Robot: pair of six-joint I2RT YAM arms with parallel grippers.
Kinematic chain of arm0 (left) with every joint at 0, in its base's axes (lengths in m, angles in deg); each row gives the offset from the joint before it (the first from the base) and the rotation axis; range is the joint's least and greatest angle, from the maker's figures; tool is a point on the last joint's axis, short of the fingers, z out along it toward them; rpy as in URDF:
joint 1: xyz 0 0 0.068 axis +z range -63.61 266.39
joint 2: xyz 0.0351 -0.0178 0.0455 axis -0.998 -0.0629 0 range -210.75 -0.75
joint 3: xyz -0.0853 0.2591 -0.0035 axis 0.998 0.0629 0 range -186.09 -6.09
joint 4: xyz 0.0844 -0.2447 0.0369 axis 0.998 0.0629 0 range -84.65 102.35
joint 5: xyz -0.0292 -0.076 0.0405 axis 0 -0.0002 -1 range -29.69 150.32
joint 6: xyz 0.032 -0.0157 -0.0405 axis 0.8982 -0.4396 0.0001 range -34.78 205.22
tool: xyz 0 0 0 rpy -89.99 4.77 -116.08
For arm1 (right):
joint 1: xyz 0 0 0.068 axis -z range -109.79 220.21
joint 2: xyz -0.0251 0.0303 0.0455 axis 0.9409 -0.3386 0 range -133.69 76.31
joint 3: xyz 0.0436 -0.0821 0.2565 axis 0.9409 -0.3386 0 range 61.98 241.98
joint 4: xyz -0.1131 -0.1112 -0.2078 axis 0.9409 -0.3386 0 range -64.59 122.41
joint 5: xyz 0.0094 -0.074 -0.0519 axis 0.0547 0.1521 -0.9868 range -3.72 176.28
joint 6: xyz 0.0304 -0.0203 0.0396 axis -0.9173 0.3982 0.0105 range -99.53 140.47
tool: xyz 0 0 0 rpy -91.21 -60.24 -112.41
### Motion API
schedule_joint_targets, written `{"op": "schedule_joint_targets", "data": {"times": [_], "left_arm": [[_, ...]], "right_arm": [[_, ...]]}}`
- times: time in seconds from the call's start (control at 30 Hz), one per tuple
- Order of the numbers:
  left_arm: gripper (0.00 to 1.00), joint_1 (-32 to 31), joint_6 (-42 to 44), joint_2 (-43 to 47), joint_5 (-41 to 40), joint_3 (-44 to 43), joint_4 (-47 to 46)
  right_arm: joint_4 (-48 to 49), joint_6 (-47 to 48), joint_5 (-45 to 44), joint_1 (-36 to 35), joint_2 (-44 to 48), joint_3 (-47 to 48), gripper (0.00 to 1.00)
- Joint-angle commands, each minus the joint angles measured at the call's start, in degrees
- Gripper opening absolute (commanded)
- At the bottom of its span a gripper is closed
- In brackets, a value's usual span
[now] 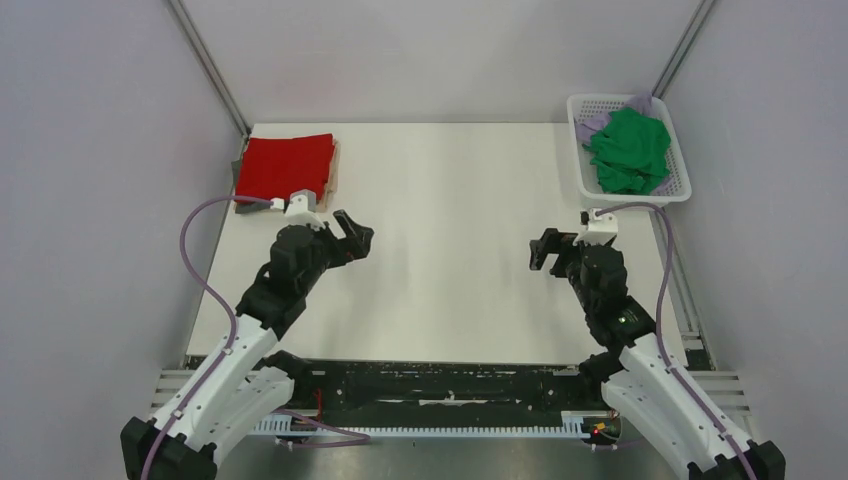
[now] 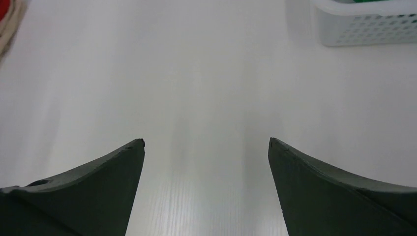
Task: Fold and stack the t-shirts
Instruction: Grab crumpled tshirt from bin with the right arm
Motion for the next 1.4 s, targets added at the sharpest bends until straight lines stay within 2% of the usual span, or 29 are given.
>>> {"op": "schedule_joint_targets", "data": {"times": [0.0,0.07,0.27,0.47,0.53,0.77,1.17,1.27,1.37], "left_arm": [[1.00,-0.07,1.00,0.69,-3.73,-1.83,2.09],[1.00,-0.12,1.41,0.66,-2.77,-1.81,1.67],[1.00,-0.07,2.67,-1.40,-1.80,-2.37,0.40],[1.00,-0.07,3.80,-3.16,-2.77,-2.68,2.01],[1.00,-0.07,3.76,-3.01,-3.76,-2.64,2.64],[1.00,-0.09,3.94,-2.98,-4.70,-2.45,2.28],[1.00,-0.10,3.90,-2.83,-5.30,-2.28,2.58],[1.00,-0.09,3.15,-2.72,-5.70,-2.14,2.36],[1.00,-0.07,3.05,-2.64,-5.39,-2.32,2.87]], "right_arm": [[-4.63,-4.03,-11.21,-0.01,-5.81,6.04,0.98],[-6.19,-5.18,-14.96,-0.01,-9.49,9.85,0.98],[-5.80,0.57,-23.83,2.06,-26.91,25.74,0.98],[-6.60,2.60,-13.89,16.83,-44.38,42.43,0.98],[-8.26,2.41,-13.27,20.65,-49.55,47.16,0.98],[-6.33,-0.31,-4.66,28.63,-62.57,53.59,0.98],[2.22,-0.26,-7.48,30.39,-72.32,55.50,0.96],[6.06,1.11,-5.45,30.43,-73.47,54.71,0.84],[9.15,3.63,-3.17,30.44,-74.18,54.92,0.61]]}}
